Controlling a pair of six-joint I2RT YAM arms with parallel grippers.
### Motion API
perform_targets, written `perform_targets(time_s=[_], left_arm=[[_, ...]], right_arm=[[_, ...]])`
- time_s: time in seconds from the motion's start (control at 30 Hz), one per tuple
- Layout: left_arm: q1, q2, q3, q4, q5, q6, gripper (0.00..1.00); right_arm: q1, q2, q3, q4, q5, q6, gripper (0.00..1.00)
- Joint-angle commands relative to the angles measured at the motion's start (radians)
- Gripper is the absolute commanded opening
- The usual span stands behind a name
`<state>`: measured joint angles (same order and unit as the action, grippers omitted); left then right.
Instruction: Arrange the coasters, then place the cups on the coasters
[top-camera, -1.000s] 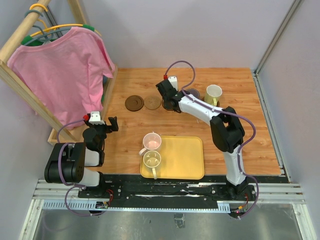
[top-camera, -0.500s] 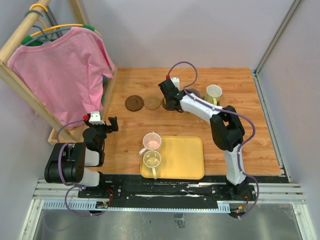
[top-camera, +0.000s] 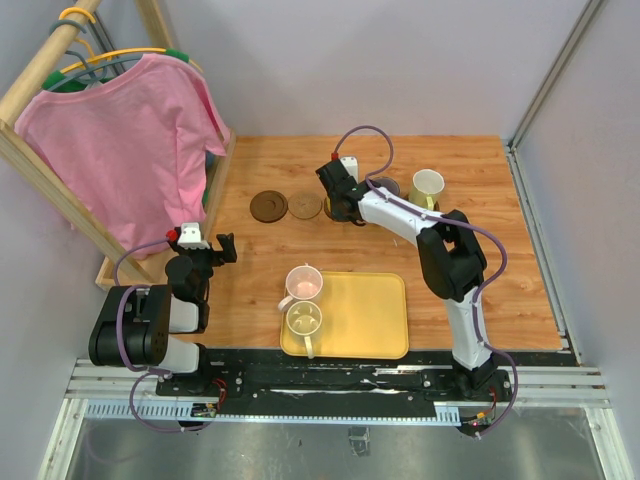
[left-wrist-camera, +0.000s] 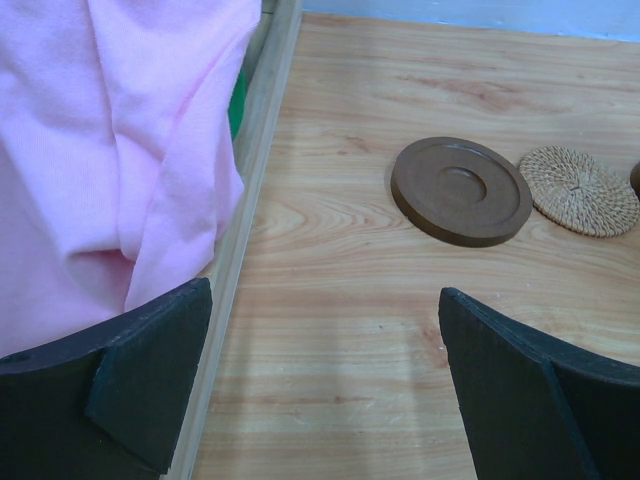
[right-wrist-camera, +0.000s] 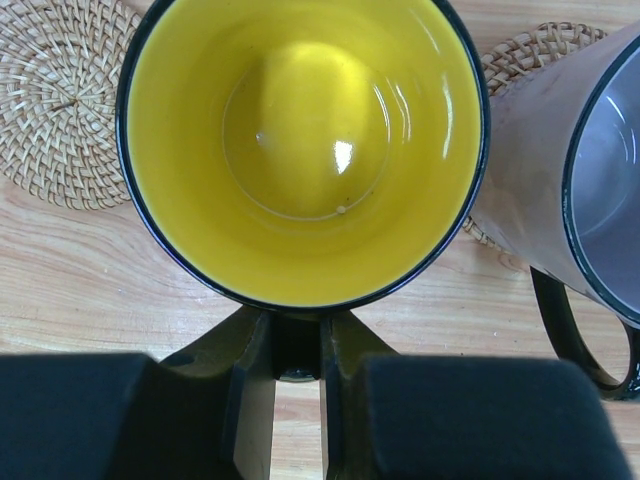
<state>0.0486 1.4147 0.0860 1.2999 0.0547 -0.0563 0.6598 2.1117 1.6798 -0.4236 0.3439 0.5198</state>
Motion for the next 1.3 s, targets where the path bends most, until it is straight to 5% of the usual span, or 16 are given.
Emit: perform_targets(time_s=[0.0, 0.1, 0.3, 0.43, 0.87, 1.03, 1.27], left_arm=[[-0.001, 0.004, 0.012, 0.039, -0.002, 0.006, 1.0], [-0.001, 0.004, 0.012, 0.039, -0.002, 0.007, 1.0], [-0.001, 0.004, 0.012, 0.039, -0.003, 0.007, 1.0], [-0.001, 0.004, 0.012, 0.039, -0.003, 0.007, 1.0], [-0.001, 0.004, 0.012, 0.039, -0.003, 0.007, 1.0], [-0.001, 0.004, 0.012, 0.039, -0.002, 0.007, 1.0], [-0.001, 0.004, 0.012, 0.039, -0.001, 0.006, 1.0]], right_arm=[[-0.017, 0.013, 0.052, 0.034, 0.016, 0.011, 0.01], [-0.017, 0.012, 0.049, 0.032, 0.017, 0.016, 0.04], [-0.018, 0.012, 0.042, 0.031, 0.018, 0.024, 0.33], [-0.018, 0.008, 0.041, 0.03, 0.014, 0.024, 0.42], [-0.003, -0.066, -0.041, 0.034, 0.016, 0.05, 0.55], [0.03, -0.181, -0.132, 0.052, 0.031, 0.05, 0.69], [0.111, -0.354, -0.268, 0.061, 0.031, 0.049, 0.74]])
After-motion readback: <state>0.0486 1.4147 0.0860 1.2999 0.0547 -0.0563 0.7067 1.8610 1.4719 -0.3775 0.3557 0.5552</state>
